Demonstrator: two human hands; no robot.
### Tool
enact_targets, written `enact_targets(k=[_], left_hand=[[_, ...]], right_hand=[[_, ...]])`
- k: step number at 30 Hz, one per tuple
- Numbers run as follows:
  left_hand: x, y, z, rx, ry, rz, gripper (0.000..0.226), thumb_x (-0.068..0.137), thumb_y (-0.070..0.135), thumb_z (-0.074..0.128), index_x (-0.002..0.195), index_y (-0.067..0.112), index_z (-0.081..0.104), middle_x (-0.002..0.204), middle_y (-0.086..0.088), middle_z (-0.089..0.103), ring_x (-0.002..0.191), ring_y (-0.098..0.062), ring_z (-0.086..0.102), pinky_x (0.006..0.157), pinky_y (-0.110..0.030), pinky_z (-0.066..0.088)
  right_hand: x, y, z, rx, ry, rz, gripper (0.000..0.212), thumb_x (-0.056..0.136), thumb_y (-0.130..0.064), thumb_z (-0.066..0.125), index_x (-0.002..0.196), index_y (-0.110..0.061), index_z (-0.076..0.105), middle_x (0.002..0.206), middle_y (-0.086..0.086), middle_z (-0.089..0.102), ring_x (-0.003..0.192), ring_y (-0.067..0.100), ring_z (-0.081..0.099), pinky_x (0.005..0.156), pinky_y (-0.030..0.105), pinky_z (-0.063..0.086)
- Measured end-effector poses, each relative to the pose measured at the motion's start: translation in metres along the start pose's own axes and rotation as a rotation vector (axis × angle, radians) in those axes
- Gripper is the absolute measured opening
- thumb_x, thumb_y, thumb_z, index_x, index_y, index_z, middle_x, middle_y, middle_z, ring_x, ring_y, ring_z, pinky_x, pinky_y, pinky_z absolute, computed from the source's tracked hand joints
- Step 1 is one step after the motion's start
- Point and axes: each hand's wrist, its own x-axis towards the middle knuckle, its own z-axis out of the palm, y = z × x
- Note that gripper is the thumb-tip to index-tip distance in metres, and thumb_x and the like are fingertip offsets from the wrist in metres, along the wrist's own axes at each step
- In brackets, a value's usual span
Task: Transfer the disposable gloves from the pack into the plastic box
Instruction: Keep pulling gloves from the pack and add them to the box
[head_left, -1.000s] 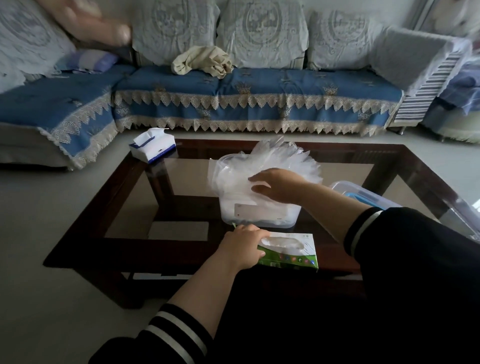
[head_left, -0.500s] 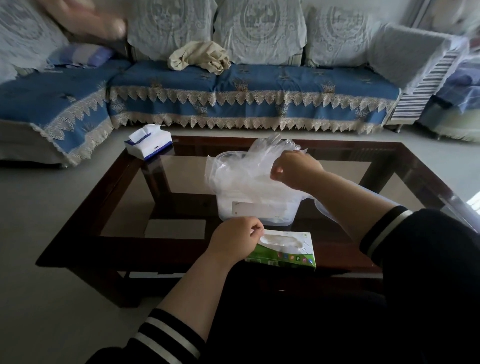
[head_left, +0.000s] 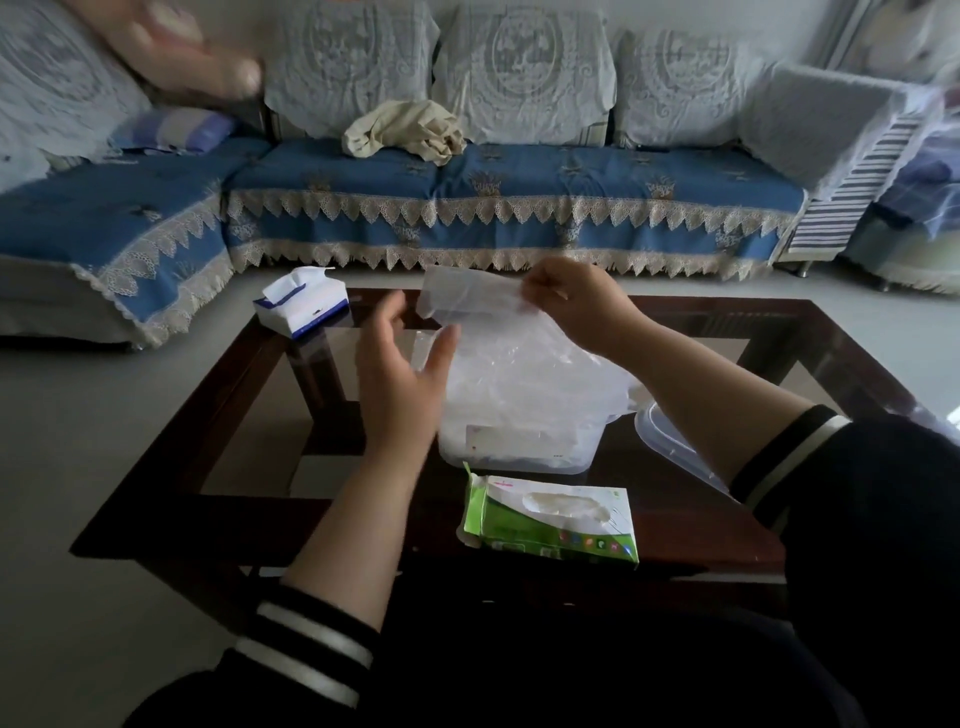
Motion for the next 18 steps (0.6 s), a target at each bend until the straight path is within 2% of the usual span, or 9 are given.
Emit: enact_targets(k=[2,3,5,7,8,10,13,16,18], left_hand=[[0.034,0.009,0.005,-0.104,-0.251,-0.202,0.093,0.079,0.057,0.065,0.152,0.016,0.024,0.15,-0.003,0.038,0.135,-0.016,0.038,0.107,-0.031,0.034],[0.046,0.014,0.008,-0.149,-0.358,-0.258,0.094,0.078,0.056,0.069,0.152,0.018,0.024,0.147,0.0,0.04,0.132,-0.015,0.041,0.106,-0.031,0.034],[0.061,0.014,0.016,-0.232,-0.46,-0.298,0.084,0.071,0.055,0.076,0.14,0.021,0.042,0.135,0.005,0.054,0.114,-0.011,0.057,0.1,-0.033,0.045],[0.067,0.011,0.024,-0.29,-0.462,-0.348,0.063,0.074,0.042,0.077,0.128,0.018,0.053,0.119,-0.001,0.065,0.086,-0.009,0.067,0.079,-0.028,0.057],[0.068,0.009,0.027,-0.292,-0.464,-0.359,0.056,0.078,0.035,0.075,0.127,0.017,0.054,0.113,-0.002,0.066,0.074,-0.007,0.066,0.068,-0.023,0.057],[0.068,0.006,0.029,-0.257,-0.459,-0.364,0.051,0.083,0.032,0.072,0.127,0.016,0.054,0.1,0.0,0.067,0.059,-0.002,0.062,0.055,-0.016,0.052],[0.069,0.003,0.036,-0.219,-0.415,-0.338,0.047,0.088,0.034,0.067,0.128,0.015,0.053,0.078,0.001,0.068,0.049,-0.001,0.054,0.05,-0.015,0.05],[0.07,0.0,0.044,-0.128,-0.356,-0.335,0.049,0.089,0.039,0.066,0.13,0.016,0.052,0.071,0.0,0.065,0.048,-0.004,0.052,0.047,-0.016,0.048],[0.069,-0.001,0.048,-0.034,-0.319,-0.332,0.047,0.089,0.043,0.065,0.127,0.017,0.054,0.069,0.0,0.065,0.049,-0.006,0.053,0.047,-0.018,0.048]], right_hand=[[0.001,-0.002,-0.008,0.047,-0.036,0.012,0.012,0.095,-0.02,0.058,0.095,-0.011,0.065,0.083,0.0,0.066,0.075,0.015,0.059,0.069,0.018,0.045],[0.001,-0.002,-0.011,0.078,-0.065,0.029,0.011,0.095,-0.02,0.058,0.093,-0.011,0.065,0.079,0.0,0.066,0.071,0.014,0.06,0.068,0.019,0.048],[0.002,0.0,-0.017,0.092,-0.125,0.066,0.012,0.096,-0.02,0.056,0.092,-0.011,0.063,0.074,-0.001,0.066,0.063,0.013,0.06,0.067,0.025,0.052],[0.004,0.006,-0.021,-0.002,-0.159,0.081,0.018,0.096,-0.023,0.054,0.097,-0.009,0.065,0.075,-0.001,0.066,0.064,0.014,0.058,0.067,0.029,0.051],[0.006,0.009,-0.022,-0.071,-0.153,0.081,0.02,0.097,-0.025,0.053,0.099,-0.009,0.066,0.077,-0.001,0.066,0.067,0.014,0.058,0.069,0.03,0.05],[0.009,0.017,-0.022,-0.159,-0.125,0.087,0.021,0.097,-0.027,0.052,0.099,-0.012,0.067,0.08,-0.001,0.066,0.074,0.016,0.06,0.073,0.032,0.049],[0.013,0.028,-0.017,-0.184,-0.104,0.144,0.025,0.095,-0.035,0.054,0.095,-0.014,0.067,0.081,0.001,0.065,0.074,0.02,0.059,0.069,0.033,0.048],[0.017,0.039,-0.01,-0.217,-0.056,0.263,0.033,0.095,-0.051,0.047,0.086,-0.021,0.058,0.08,0.001,0.062,0.069,0.02,0.056,0.061,0.031,0.044],[0.018,0.045,-0.009,-0.217,-0.06,0.333,0.042,0.093,-0.061,0.038,0.093,-0.023,0.057,0.086,0.001,0.063,0.076,0.02,0.059,0.068,0.031,0.05]])
